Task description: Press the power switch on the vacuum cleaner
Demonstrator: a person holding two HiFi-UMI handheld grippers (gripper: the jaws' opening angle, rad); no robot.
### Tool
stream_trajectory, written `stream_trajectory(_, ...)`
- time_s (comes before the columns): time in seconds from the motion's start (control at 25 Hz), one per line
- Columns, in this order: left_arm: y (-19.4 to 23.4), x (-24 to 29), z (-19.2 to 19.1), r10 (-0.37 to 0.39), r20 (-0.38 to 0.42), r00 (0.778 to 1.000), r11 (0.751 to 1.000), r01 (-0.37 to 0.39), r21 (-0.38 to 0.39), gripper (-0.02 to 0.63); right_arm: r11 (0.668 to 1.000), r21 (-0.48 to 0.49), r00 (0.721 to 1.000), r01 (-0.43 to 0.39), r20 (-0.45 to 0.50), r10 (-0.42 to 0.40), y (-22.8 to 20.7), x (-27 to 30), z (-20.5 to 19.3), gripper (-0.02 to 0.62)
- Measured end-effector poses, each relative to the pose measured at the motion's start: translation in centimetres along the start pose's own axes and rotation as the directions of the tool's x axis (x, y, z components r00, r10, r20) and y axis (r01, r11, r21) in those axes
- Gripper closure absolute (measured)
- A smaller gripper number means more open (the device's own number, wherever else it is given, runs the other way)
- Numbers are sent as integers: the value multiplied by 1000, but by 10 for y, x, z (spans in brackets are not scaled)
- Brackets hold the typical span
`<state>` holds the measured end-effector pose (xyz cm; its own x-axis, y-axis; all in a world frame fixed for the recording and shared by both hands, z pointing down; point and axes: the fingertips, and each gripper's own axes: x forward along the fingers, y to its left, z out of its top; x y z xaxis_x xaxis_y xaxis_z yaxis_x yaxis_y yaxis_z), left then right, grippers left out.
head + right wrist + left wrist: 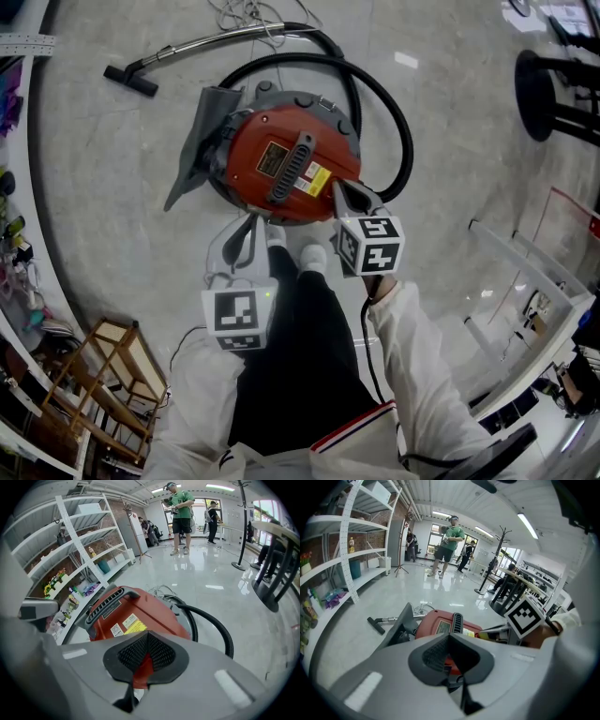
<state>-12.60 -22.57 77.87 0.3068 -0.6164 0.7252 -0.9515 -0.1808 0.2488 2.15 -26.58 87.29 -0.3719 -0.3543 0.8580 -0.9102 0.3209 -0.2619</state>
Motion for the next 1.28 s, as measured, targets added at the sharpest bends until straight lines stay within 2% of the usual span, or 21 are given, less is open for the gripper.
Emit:
stream_trajectory(0.48, -5, -14, 8, 10, 12, 1000, 1000, -11, 17, 606, 1000, 8, 1000, -22, 2, 22, 6, -15, 6, 595)
stream_trajectory(0.88, -22, -57, 49, 28, 47, 998, 997, -32, 76, 606, 999, 26, 998, -30, 54, 29, 16, -86, 33, 595)
stream_trajectory(1.28, -29, -107, 86, 82, 120, 989, 995, -87, 37, 606, 999, -16, 991, -48, 125, 50, 30, -158, 61, 595)
